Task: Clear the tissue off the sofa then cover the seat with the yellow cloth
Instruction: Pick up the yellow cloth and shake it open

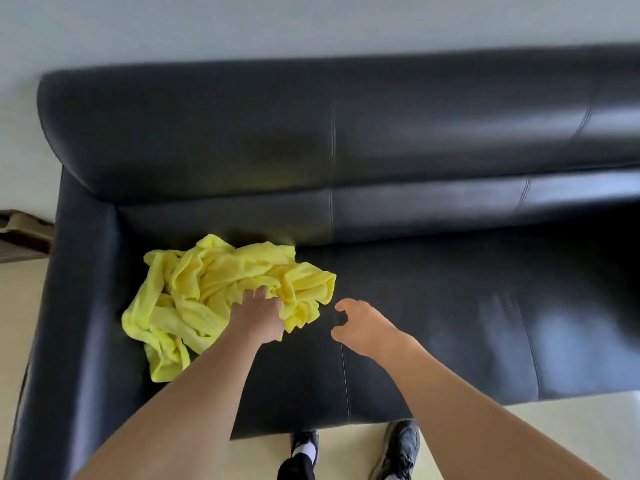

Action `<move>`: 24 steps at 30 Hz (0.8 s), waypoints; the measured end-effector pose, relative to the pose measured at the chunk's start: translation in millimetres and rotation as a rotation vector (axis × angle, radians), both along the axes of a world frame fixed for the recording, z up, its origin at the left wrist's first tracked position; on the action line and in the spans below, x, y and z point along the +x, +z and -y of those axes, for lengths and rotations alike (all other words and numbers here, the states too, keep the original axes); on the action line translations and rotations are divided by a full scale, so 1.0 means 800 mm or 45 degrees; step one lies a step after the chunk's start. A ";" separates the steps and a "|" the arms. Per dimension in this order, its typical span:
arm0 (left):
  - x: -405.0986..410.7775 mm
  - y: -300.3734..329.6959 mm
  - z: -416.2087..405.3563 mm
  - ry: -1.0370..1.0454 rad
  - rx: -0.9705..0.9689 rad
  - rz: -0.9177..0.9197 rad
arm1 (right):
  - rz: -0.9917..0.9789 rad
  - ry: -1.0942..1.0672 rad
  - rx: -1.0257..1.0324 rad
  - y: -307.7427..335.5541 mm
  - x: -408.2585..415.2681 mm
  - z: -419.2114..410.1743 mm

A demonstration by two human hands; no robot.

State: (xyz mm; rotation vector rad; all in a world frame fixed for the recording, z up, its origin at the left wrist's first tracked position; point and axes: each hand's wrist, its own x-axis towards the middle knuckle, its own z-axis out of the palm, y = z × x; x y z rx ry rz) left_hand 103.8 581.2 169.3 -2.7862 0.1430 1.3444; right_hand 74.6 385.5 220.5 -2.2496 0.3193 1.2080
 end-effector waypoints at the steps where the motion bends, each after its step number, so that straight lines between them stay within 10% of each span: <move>1: 0.005 -0.034 -0.003 -0.074 0.029 -0.030 | -0.033 -0.016 -0.006 -0.027 -0.003 -0.004; 7: -0.009 -0.087 -0.030 -0.316 0.281 -0.227 | -0.247 0.065 -0.148 -0.055 -0.026 0.018; 16: 0.000 0.149 -0.009 1.631 -0.905 -0.130 | -0.039 0.011 -0.061 0.097 -0.048 0.001; 24: 0.025 0.434 0.062 1.310 -1.825 -0.624 | 0.214 -0.197 0.192 0.235 -0.085 0.006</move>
